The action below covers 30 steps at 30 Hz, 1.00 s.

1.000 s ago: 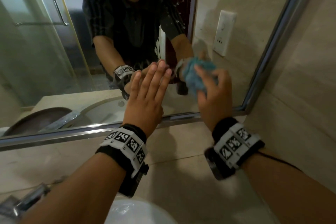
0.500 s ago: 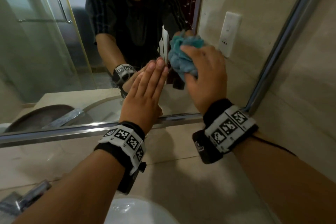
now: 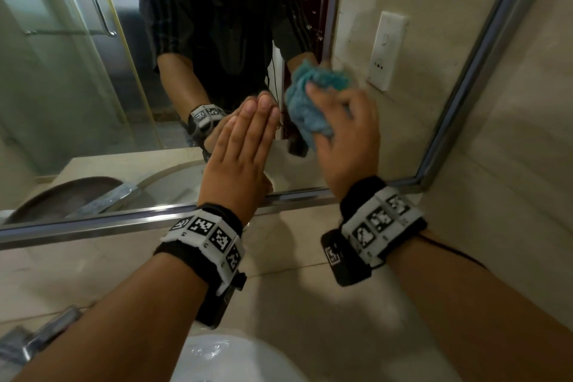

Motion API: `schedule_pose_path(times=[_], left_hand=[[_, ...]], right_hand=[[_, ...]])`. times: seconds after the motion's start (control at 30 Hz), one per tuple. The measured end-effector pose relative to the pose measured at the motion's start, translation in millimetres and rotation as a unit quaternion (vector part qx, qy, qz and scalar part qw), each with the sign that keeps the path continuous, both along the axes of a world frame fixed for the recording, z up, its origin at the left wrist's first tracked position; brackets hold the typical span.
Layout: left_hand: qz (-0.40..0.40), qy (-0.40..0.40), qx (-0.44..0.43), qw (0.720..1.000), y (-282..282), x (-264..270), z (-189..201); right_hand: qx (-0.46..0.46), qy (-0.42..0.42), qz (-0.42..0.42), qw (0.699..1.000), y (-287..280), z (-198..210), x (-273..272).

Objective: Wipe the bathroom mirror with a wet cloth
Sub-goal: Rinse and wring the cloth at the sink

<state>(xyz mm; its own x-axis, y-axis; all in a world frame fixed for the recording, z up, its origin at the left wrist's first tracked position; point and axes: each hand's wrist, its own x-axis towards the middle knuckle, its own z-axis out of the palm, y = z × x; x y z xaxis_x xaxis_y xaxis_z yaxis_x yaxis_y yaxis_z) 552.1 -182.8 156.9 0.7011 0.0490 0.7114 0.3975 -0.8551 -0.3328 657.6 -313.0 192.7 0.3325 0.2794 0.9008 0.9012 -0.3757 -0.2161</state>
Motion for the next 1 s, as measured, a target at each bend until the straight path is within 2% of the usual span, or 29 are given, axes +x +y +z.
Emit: schedule_pose_path(times=[0.03,0.13,0.2,0.27,0.37,0.4,0.47,0.53,0.63,0.7,0.8,0.83,0.9,0.97,1.0], left_hand=[[0.000,-0.002,0.005,1.000,1,1,-1],[0.009,0.002,0.014,1.000,0,1,-1],[0.016,0.011,0.007,1.000,0,0,-1],[0.020,0.013,0.002,1.000,-2,0,0],[0.018,0.001,-0.004,1.000,-4,2,-1],[0.019,-0.001,-0.005,1.000,-5,2,-1],[0.018,-0.003,0.002,1.000,-5,3,-3],[0.016,-0.006,0.007,1.000,-5,3,-3],[0.017,-0.005,0.008,1.000,-3,3,-4],[0.019,-0.004,0.004,1.000,-4,2,-3],[0.022,-0.001,-0.002,1.000,-5,2,-2],[0.021,0.000,-0.004,1.000,-5,2,-3],[0.023,0.001,-0.006,1.000,-5,2,-4],[0.030,0.008,-0.005,1.000,-4,3,-4],[0.030,0.009,-0.004,1.000,-3,3,-4]], right_hand=[[-0.036,0.014,0.016,0.999,-1,-17,-3],[-0.220,-0.055,0.033,0.973,-19,-83,-7],[-0.275,-0.051,0.042,0.959,-29,-94,1],[-0.235,-0.045,0.056,0.969,-29,-71,4],[-0.027,0.002,0.009,1.000,-26,-15,11],[0.028,0.015,-0.015,0.999,-24,-1,13],[0.066,0.031,-0.042,0.996,-15,5,13],[0.018,0.033,-0.053,0.998,-11,-16,4],[-0.147,0.014,-0.045,0.988,-24,-66,-5],[-0.195,-0.020,-0.059,0.979,-33,-76,-3],[-0.171,-0.100,-0.061,0.978,-36,-45,1],[-0.135,-0.088,-0.025,0.987,-36,-30,2],[-0.049,0.006,0.056,0.997,-36,-8,5],[-0.070,0.062,0.066,0.993,-28,-16,7],[-0.116,0.061,0.063,0.989,-24,-28,4]])
